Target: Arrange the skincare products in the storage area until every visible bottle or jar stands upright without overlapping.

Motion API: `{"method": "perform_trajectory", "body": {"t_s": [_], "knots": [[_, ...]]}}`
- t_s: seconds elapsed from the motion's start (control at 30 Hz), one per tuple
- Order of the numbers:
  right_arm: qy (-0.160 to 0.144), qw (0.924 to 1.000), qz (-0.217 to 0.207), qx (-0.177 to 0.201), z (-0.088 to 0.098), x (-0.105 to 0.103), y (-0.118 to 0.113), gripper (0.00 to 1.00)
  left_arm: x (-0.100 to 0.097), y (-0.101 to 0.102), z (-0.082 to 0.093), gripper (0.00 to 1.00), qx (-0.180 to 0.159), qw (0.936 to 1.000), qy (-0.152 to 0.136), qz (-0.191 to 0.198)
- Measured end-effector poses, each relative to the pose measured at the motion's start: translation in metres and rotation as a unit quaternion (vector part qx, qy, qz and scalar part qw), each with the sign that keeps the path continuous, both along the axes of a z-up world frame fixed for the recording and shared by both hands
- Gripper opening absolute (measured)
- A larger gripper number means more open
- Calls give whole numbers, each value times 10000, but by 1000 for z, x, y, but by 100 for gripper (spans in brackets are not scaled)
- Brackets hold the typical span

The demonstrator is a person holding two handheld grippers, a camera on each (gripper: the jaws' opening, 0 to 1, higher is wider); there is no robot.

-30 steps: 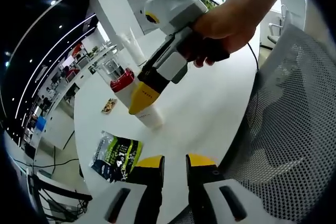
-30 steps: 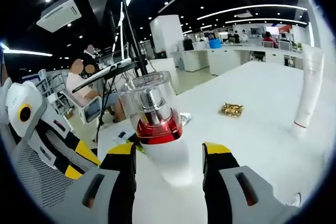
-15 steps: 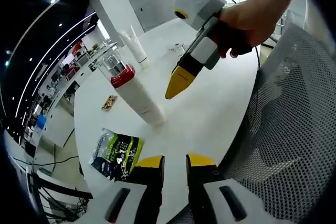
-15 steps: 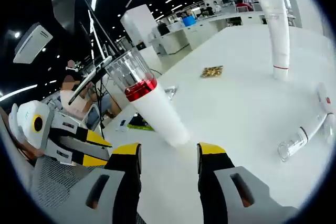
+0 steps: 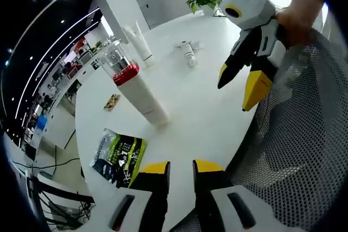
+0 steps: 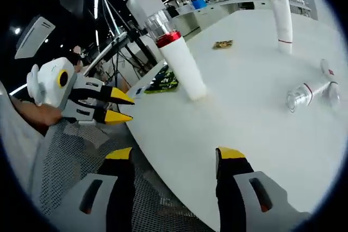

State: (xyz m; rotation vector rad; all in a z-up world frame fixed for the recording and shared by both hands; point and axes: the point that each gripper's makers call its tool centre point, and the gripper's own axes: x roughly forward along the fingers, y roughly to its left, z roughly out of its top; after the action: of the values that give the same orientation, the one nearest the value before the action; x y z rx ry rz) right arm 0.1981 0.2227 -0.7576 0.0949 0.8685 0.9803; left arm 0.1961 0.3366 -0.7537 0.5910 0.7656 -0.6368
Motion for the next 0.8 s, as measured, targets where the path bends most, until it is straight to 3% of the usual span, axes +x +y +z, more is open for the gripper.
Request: {"method": "perform_trajectory", "body": {"t_s": [0.1,0.23,0.43,0.5,0.67,0.77,0.8], "knots": [[-17,10000,41,-61,6,1,-6,60,-1,-1,0,18,-5,10000,18,-28],[-269,9996,-82,23,25,18,-7,61,-3,-3,-3,18,30,9999,70,-106],[-680,9977,-7,54,62,49,9,62,-3,-2,-4,18,42,9999,100,-133],[-610,9981,117,1,67,54,17,60,-3,-4,-4,18,-19,9998,118,-137],[-1101,9897,613,-682,76,78,37,60,-3,-5,-3,18,-18,9998,69,-171],[-1137,9872,783,-794,75,83,51,60,-3,-5,-3,18,-1,9998,71,-187],[-1179,9841,846,-1023,70,87,52,60,-3,-4,-4,18,-1,9998,80,-188]]}}
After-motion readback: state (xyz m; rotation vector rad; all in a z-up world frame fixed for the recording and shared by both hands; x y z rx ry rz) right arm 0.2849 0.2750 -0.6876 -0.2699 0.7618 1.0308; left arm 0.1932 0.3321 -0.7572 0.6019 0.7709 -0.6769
